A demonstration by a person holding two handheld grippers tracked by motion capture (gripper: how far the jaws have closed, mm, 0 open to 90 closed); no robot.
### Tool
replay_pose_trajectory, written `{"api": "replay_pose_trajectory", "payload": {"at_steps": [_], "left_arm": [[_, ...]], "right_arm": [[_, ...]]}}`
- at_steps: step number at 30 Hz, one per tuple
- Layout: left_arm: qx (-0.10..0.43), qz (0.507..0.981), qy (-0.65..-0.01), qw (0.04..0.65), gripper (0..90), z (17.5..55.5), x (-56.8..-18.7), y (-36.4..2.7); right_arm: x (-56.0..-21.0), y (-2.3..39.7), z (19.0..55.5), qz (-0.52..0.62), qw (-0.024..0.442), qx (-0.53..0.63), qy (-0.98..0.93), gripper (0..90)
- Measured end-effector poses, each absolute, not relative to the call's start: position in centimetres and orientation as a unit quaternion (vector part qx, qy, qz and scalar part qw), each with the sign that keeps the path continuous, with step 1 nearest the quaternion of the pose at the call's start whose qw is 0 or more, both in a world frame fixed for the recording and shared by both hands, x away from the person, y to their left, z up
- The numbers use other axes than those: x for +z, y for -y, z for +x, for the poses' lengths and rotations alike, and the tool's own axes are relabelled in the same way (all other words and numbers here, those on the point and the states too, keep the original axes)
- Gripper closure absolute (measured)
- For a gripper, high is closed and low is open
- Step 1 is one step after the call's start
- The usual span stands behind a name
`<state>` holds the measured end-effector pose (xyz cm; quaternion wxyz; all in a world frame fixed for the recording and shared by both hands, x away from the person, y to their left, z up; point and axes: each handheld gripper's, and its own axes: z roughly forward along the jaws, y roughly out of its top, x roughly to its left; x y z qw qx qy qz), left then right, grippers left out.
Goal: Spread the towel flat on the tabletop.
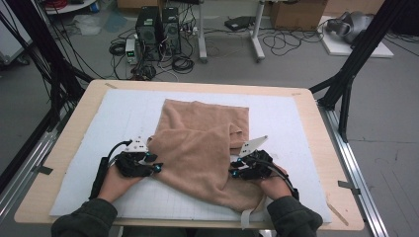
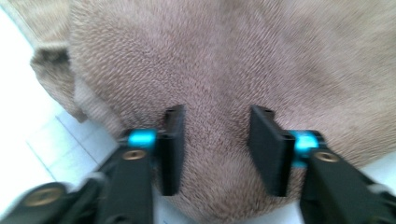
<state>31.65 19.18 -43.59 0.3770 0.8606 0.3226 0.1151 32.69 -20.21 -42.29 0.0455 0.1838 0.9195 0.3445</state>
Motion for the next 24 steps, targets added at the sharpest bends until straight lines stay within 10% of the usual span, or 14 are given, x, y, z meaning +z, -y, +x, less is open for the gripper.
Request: {"api": "replay_pose_trajectory", "payload": {"at_steps": [11,24], "left_arm": [[0.106,0.864,-0.308,0.384,84.6,31.4,-43.6,-18.9],[0.109,0.857,-0.312,0.395,81.6,31.2,-43.3,-19.4]], "right_arm": [[-43.3,20.7,32.3,0.191,0.031,0.343,-0.919,87.8],[-42.8,25.5,27.0,0.212,0.010,0.339,-0.917,86.4]]}}
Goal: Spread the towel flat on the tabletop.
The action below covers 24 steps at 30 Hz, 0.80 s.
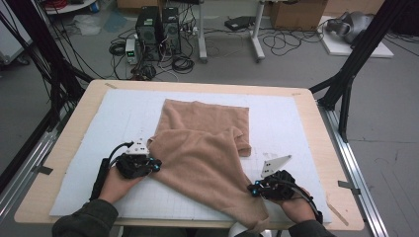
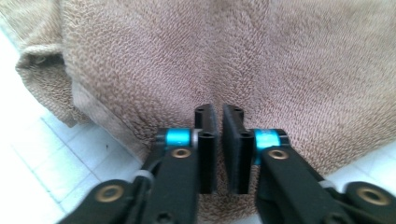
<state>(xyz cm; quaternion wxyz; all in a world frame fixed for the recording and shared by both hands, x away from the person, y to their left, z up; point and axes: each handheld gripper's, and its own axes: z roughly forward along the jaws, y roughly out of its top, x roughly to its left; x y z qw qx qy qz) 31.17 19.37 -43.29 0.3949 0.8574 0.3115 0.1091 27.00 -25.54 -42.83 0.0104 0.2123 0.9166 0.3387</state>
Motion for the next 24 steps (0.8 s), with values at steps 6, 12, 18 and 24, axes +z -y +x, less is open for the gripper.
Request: {"api": "replay_pose_trajectory", "payload": {"at_steps": [6,12,18,24], "left_arm": [[0.111,0.845,-0.335,0.402,65.2,31.8,-43.1,-20.0],[0.113,0.860,-0.330,0.373,68.7,32.1,-43.9,-19.5],[0.113,0.864,-0.316,0.375,85.6,31.7,-43.8,-19.2],[0.112,0.852,-0.316,0.403,86.4,30.3,-43.2,-20.1]], "right_arm": [[-41.7,25.6,28.9,0.227,0.043,0.367,-0.901,75.2],[-43.1,23.9,32.2,0.244,0.040,0.364,-0.898,70.6],[-44.1,23.0,32.2,0.227,0.002,0.379,-0.897,87.3],[-43.2,24.4,30.9,0.233,0.014,0.377,-0.896,88.0]]}}
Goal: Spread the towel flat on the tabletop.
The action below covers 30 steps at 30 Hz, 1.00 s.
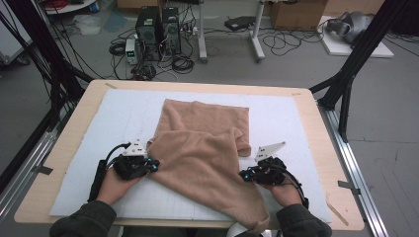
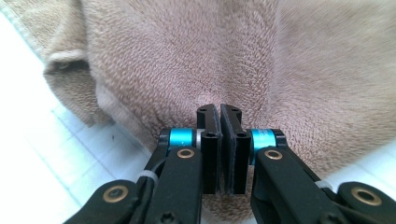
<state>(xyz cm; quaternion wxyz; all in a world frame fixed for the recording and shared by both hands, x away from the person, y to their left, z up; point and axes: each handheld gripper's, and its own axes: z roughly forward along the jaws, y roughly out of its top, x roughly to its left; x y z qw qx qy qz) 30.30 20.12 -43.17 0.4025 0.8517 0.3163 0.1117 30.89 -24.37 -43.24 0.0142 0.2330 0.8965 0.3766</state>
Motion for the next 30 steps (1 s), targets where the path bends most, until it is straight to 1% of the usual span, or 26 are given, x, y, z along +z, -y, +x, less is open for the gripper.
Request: {"api": "replay_pose_trajectory", "payload": {"at_steps": [4,7,8,9,10,13,14,16,17,18,20,22,23,24,25,26,27,30], "left_arm": [[0.112,0.846,-0.314,0.417,86.6,29.1,-42.8,-21.1],[0.115,0.846,-0.302,0.424,86.6,28.1,-42.5,-21.4],[0.115,0.846,-0.298,0.428,86.4,27.9,-42.3,-21.4],[0.113,0.843,-0.299,0.433,85.2,28.0,-42.2,-21.5],[0.116,0.841,-0.302,0.435,80.9,28.1,-42.1,-21.5],[0.121,0.831,-0.318,0.441,67.2,29.0,-41.9,-21.5],[0.123,0.828,-0.321,0.442,65.2,29.3,-41.8,-21.5],[0.130,0.825,-0.332,0.439,60.6,30.0,-42.1,-21.3],[0.127,0.826,-0.338,0.433,57.5,30.4,-42.3,-21.2],[0.124,0.828,-0.343,0.427,56.4,30.9,-42.6,-21.0],[0.116,0.838,-0.343,0.407,58.0,31.5,-43.4,-20.6],[0.111,0.852,-0.338,0.384,66.8,31.8,-44.1,-20.1],[0.119,0.850,-0.336,0.387,70.3,31.8,-44.1,-20.0],[0.118,0.850,-0.338,0.387,77.0,31.8,-44.1,-19.9],[0.118,0.850,-0.337,0.388,82.3,31.8,-44.1,-19.9],[0.119,0.851,-0.335,0.387,84.2,31.7,-44.1,-19.8],[0.118,0.851,-0.334,0.388,86.0,31.6,-44.0,-19.8],[0.119,0.853,-0.324,0.391,87.2,30.9,-43.8,-19.9]], "right_arm": [[-42.2,25.7,29.3,0.234,0.027,0.376,-0.896,88.0],[-41.5,26.2,27.9,0.223,0.017,0.370,-0.901,87.9],[-41.3,26.2,27.5,0.219,0.014,0.375,-0.901,87.3],[-41.0,26.3,27.2,0.216,0.016,0.378,-0.900,83.0],[-40.8,26.3,27.2,0.219,0.021,0.385,-0.896,75.0],[-40.3,26.1,28.1,0.224,0.051,0.392,-0.891,70.3],[-40.3,26.0,28.6,0.228,0.053,0.395,-0.888,69.8],[-40.5,25.4,29.8,0.230,0.067,0.391,-0.889,64.7],[-40.8,25.0,30.5,0.234,0.071,0.386,-0.889,64.4],[-41.1,24.6,31.3,0.233,0.071,0.382,-0.891,62.8],[-42.0,23.7,32.6,0.240,0.075,0.367,-0.896,61.4],[-42.9,22.9,33.4,0.238,0.066,0.351,-0.903,63.6],[-43.3,22.6,33.6,0.238,0.062,0.341,-0.907,67.2],[-43.5,22.5,33.7,0.237,0.059,0.342,-0.907,70.6],[-43.5,22.6,33.7,0.236,0.055,0.347,-0.906,78.1],[-43.5,22.7,33.7,0.236,0.047,0.350,-0.905,84.9],[-43.5,22.7,33.6,0.232,0.038,0.351,-0.906,86.2],[-43.2,22.9,32.7,0.219,0.023,0.348,-0.911,86.9]]}}
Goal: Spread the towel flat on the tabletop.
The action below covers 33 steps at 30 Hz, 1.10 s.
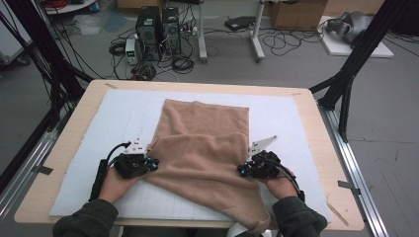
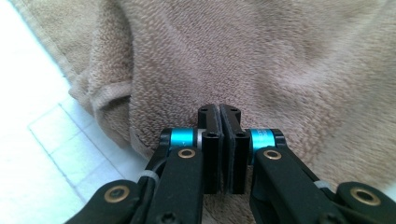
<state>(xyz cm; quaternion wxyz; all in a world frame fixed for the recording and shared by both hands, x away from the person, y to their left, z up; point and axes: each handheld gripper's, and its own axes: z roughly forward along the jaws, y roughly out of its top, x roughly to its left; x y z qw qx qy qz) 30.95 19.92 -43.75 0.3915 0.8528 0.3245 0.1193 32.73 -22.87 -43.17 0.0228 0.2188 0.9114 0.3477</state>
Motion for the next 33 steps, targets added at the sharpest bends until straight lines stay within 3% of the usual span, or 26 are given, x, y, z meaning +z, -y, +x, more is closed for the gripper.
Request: {"api": "replay_pose_trajectory", "payload": {"at_steps": [3,6,9,13,15,16,18,19,20,21,29,33], "left_arm": [[0.124,0.843,-0.322,0.413,88.9,30.2,-43.2,-20.5],[0.117,0.838,-0.312,0.431,69.6,29.4,-42.7,-21.2],[0.096,0.843,-0.288,0.444,63.4,28.7,-42.5,-21.6],[0.066,0.871,-0.270,0.405,54.3,28.8,-43.7,-20.8],[0.073,0.873,-0.266,0.403,57.0,28.9,-44.2,-20.5],[0.071,0.871,-0.266,0.406,63.6,29.0,-44.2,-20.5],[0.063,0.868,-0.272,0.412,79.7,29.2,-44.1,-20.4],[0.068,0.868,-0.272,0.410,82.4,29.2,-43.9,-20.3],[0.072,0.866,-0.274,0.413,83.3,29.3,-43.7,-20.3],[0.077,0.863,-0.275,0.417,83.6,29.3,-43.4,-20.3],[0.112,0.816,-0.310,0.475,83.4,33.5,-38.6,-19.2],[0.132,0.820,-0.330,0.448,83.5,37.5,-38.8,-16.8]], "right_arm": [[-42.6,23.3,31.6,0.216,0.030,0.355,-0.909,86.4],[-41.7,24.1,30.8,0.227,0.050,0.371,-0.899,78.3],[-40.5,24.1,29.7,0.203,0.056,0.397,-0.894,71.5],[-40.6,22.6,28.8,0.163,0.032,0.391,-0.905,61.3],[-41.4,21.5,28.8,0.153,0.023,0.377,-0.913,58.3],[-41.9,21.0,28.8,0.150,0.023,0.367,-0.918,58.4],[-43.0,20.1,29.1,0.149,0.022,0.347,-0.926,68.2],[-43.5,19.7,29.3,0.146,0.023,0.344,-0.927,74.1],[-43.6,19.8,29.5,0.146,0.018,0.357,-0.922,81.5],[-43.6,19.8,29.8,0.148,0.012,0.359,-0.922,82.7],[-38.7,21.9,32.3,0.185,0.101,0.381,-0.900,83.1],[-38.4,23.1,35.5,0.234,0.111,0.383,-0.886,83.1]]}}
